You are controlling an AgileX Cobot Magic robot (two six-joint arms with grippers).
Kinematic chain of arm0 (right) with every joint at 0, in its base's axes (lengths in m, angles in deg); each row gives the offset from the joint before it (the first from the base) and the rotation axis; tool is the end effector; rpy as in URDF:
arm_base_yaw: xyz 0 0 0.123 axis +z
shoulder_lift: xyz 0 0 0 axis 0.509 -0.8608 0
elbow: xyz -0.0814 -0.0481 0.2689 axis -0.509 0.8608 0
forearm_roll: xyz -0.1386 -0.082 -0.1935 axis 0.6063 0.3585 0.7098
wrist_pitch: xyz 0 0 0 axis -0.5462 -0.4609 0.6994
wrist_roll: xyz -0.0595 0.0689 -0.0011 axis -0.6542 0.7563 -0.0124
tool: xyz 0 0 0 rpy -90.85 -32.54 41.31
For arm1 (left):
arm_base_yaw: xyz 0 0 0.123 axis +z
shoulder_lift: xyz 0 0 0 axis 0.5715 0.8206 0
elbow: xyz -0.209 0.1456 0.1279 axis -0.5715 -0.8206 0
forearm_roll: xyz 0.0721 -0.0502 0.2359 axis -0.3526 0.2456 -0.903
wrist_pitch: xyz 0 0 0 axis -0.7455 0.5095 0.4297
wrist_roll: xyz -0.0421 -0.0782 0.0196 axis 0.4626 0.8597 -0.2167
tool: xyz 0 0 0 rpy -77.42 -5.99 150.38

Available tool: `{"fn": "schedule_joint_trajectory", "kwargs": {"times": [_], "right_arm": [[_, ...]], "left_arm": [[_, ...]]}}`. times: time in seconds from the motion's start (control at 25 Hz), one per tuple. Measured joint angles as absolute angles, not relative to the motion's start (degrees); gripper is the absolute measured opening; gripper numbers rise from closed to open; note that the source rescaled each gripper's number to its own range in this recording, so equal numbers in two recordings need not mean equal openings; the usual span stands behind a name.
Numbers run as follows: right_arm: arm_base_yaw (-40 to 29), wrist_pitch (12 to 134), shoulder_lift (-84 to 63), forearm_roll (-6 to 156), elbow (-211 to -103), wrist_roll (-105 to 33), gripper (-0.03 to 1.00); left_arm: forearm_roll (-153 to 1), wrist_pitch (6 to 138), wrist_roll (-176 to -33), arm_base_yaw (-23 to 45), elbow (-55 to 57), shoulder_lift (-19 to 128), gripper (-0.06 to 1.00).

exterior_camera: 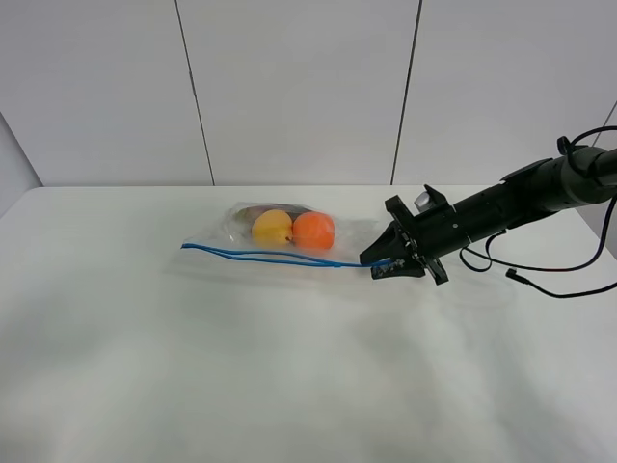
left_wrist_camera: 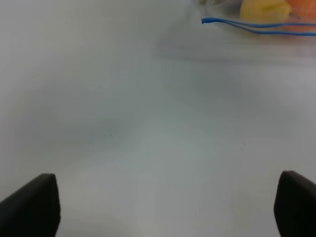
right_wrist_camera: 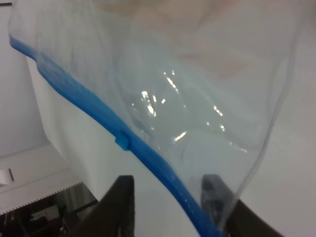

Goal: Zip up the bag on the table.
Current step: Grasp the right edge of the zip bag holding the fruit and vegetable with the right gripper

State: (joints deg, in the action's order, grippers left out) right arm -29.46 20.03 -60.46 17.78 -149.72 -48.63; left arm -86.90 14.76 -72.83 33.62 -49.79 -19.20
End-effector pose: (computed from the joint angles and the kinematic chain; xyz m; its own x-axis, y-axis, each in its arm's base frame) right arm 0.3829 0.0809 0.1206 -0.9960 0.0825 0.0328 0.0752 0.5864 0.8066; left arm -0.0062 -0.0035 0.2768 -0.4545 0.0365 -0.8900 0.0695 0.9976 0.0054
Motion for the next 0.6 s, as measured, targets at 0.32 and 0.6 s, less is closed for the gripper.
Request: {"fn": "schedule_joint_trajectory", "kwargs": {"times": [0.32, 0.6], "right_arm": [[-29.5, 21.0, -60.5, 17.8, -149.7, -48.6, 0.32], [-29.5, 21.1, -60.5, 17.3, -149.7, -48.6, 0.21]], "left_arm": [[-86.9, 14.8, -72.8, 33.6, -49.8, -19.2, 1.00], [-86.9, 14.8, -72.8, 33.6, -49.8, -19.2, 1.00]]}}
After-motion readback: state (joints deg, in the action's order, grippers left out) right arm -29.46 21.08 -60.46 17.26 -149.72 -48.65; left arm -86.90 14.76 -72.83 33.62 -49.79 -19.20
